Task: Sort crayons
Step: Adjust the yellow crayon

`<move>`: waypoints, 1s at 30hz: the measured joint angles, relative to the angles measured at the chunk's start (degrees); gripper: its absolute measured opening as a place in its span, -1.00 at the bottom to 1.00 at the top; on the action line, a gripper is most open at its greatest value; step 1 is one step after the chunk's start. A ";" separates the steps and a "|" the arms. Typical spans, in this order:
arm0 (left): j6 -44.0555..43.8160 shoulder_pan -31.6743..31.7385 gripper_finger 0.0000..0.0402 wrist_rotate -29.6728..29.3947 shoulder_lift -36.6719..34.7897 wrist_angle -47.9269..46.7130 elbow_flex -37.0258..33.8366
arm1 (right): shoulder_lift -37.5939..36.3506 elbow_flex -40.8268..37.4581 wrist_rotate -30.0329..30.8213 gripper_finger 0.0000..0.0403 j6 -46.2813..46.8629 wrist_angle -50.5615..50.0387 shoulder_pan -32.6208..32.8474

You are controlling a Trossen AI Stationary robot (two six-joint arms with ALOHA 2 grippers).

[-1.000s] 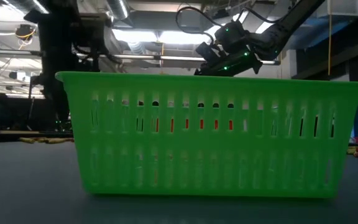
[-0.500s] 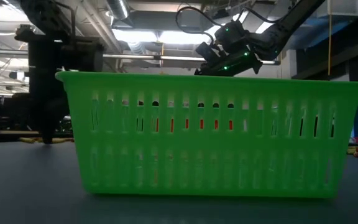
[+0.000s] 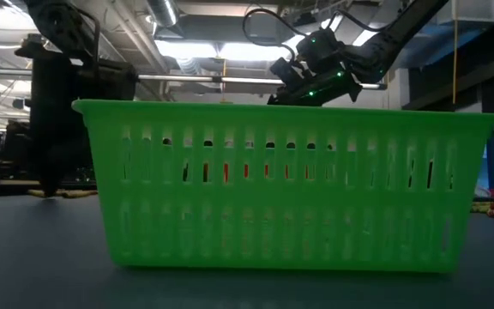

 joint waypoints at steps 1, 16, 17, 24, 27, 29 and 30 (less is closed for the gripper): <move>0.00 0.02 -0.99 -0.55 0.00 -0.22 0.00 | 0.00 0.00 0.00 -0.32 -0.01 0.00 0.00; 1.16 3.10 -0.99 -2.83 -0.20 0.24 -2.96 | 0.00 0.00 -0.04 -0.32 0.01 -0.01 0.02; 1.16 3.18 -0.99 -3.42 -0.18 0.29 -3.02 | 0.00 0.00 -0.04 -0.32 0.01 0.06 0.02; 0.99 3.30 -0.99 -5.26 -0.11 -1.93 -3.20 | 0.00 0.02 -0.04 -0.32 0.01 0.06 0.04; -0.50 3.43 -0.99 -6.52 -0.07 -3.36 -3.23 | 0.00 0.00 -0.04 -0.32 0.01 0.00 0.04; -0.78 3.87 -0.99 -6.87 -0.07 -3.99 -3.23 | 0.00 0.00 -0.06 -0.32 0.01 -0.02 0.04; -0.66 4.16 -0.99 -7.18 -0.07 -4.25 -3.23 | 0.00 0.00 -0.07 -0.32 0.02 -0.02 0.04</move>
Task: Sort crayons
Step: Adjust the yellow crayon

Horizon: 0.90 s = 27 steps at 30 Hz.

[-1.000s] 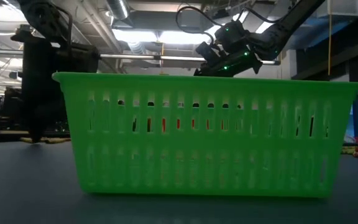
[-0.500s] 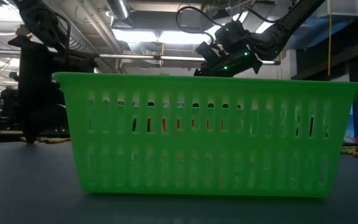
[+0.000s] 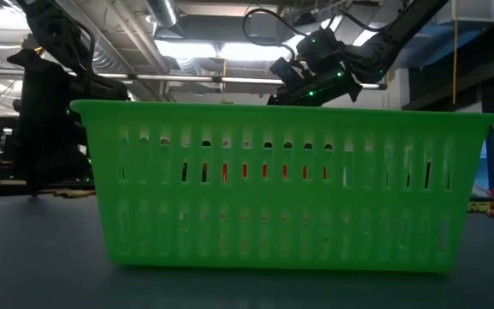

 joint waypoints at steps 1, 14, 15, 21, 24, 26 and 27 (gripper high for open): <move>0.23 0.43 -0.99 -0.55 0.00 -0.12 0.00 | 0.00 0.00 0.00 -0.32 -0.01 0.00 0.00; 6.87 9.74 -0.99 -9.02 0.00 -2.59 5.18 | 0.00 0.00 0.00 -0.32 -0.01 0.24 0.00; 7.12 10.06 -0.99 -8.70 0.00 -4.15 7.22 | 0.00 0.00 0.00 -0.32 -0.01 0.24 0.00; 13.44 11.81 -0.99 -8.34 0.00 -7.21 17.09 | 0.00 0.00 0.00 -0.32 -0.01 0.15 0.00; 18.87 15.34 -0.98 -8.52 0.00 -7.07 20.07 | 0.00 0.00 0.00 -0.32 -0.01 -0.42 0.00; 23.20 18.00 -0.94 -8.09 0.00 -6.27 21.47 | 0.00 0.00 0.00 -0.32 -0.01 -0.48 0.00; 25.50 19.49 -0.91 -7.59 0.00 -5.64 22.05 | 0.00 0.00 0.00 -0.32 -0.01 -0.44 0.00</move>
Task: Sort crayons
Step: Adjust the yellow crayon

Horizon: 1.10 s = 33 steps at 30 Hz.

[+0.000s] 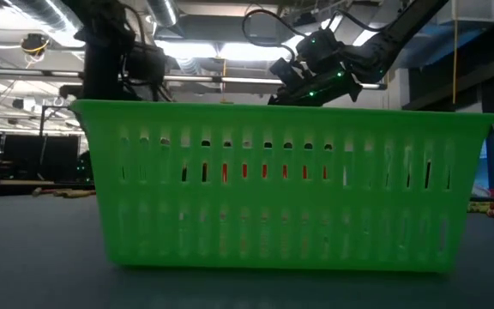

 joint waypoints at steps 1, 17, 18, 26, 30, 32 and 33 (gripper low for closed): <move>2.19 1.53 -0.87 0.20 0.00 0.50 0.48 | 0.00 0.00 0.00 -0.32 0.00 -0.02 0.00; 18.77 19.62 -0.56 0.85 19.75 -2.83 15.60 | 0.00 0.00 0.00 -0.32 -0.02 -0.27 0.00; 19.14 19.81 -0.57 0.53 21.73 -3.66 17.06 | 0.00 0.00 0.00 -0.32 -0.04 -0.26 0.00; 20.25 23.13 -0.70 -3.11 33.83 -10.81 23.14 | 0.00 0.00 0.00 -0.32 -0.18 -1.24 0.00; 20.25 24.32 -0.79 -3.44 37.36 -11.46 23.32 | 0.00 0.00 0.00 -0.32 -0.20 -1.24 0.00; 20.47 24.94 -0.83 -3.43 38.68 -11.51 23.34 | 0.00 0.00 0.00 -0.32 -0.20 -1.24 0.00; 20.61 25.30 -0.85 -3.41 39.33 -11.49 23.34 | 0.00 0.00 0.00 -0.32 -0.20 -1.24 0.00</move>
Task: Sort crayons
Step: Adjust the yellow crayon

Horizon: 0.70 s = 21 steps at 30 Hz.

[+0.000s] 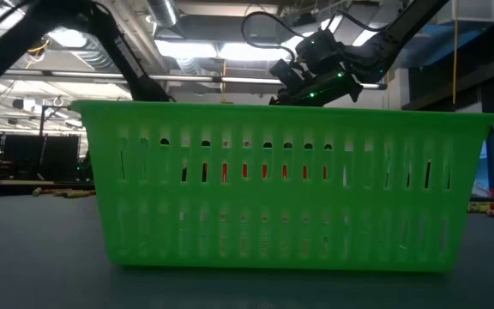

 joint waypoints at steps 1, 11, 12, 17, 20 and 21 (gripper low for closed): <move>-0.25 0.34 -0.87 -0.01 0.67 -0.03 0.00 | 0.00 0.00 0.00 -0.32 0.00 0.00 0.00; -0.77 2.11 -1.00 5.68 2.85 1.11 0.31 | 0.00 0.00 0.00 -0.32 0.00 -0.07 -0.02; -0.17 2.33 -1.00 6.29 2.85 1.06 0.36 | 0.00 0.00 0.00 -0.32 0.00 -0.07 -0.01; 0.23 4.10 -1.00 8.95 2.85 0.84 1.38 | 0.00 0.00 0.00 -0.32 0.25 -0.07 -0.01; 1.22 3.90 -1.00 8.65 2.84 -1.10 1.38 | 0.00 0.00 0.00 -0.32 0.26 -0.09 -0.02; 0.68 3.40 -1.00 7.76 2.69 -2.83 1.36 | 0.00 0.00 0.00 -0.32 0.28 -0.12 -0.02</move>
